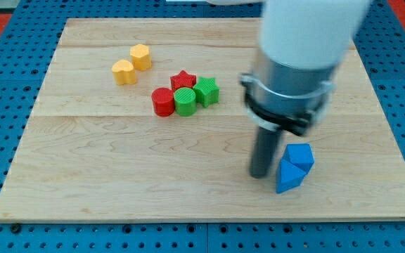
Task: Push the yellow heart closer to the red star
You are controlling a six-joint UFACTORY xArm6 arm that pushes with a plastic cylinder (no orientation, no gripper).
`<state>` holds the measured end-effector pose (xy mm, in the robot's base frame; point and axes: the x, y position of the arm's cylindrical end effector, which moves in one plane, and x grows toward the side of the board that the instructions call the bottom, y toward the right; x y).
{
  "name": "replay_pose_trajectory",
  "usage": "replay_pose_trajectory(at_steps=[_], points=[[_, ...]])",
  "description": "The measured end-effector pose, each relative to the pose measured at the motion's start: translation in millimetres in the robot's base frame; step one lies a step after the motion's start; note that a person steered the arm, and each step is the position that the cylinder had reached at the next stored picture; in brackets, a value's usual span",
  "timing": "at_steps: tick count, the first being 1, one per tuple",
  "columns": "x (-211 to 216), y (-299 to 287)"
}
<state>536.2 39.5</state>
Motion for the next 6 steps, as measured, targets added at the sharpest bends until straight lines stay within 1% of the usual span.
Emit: replay_pose_trajectory(at_steps=[2, 3, 4, 5, 6], points=[[-20.0, -229.0], [-89.9, -255.4], [-153.7, -242.2], [-189.1, -198.2], [-194.4, -114.1]])
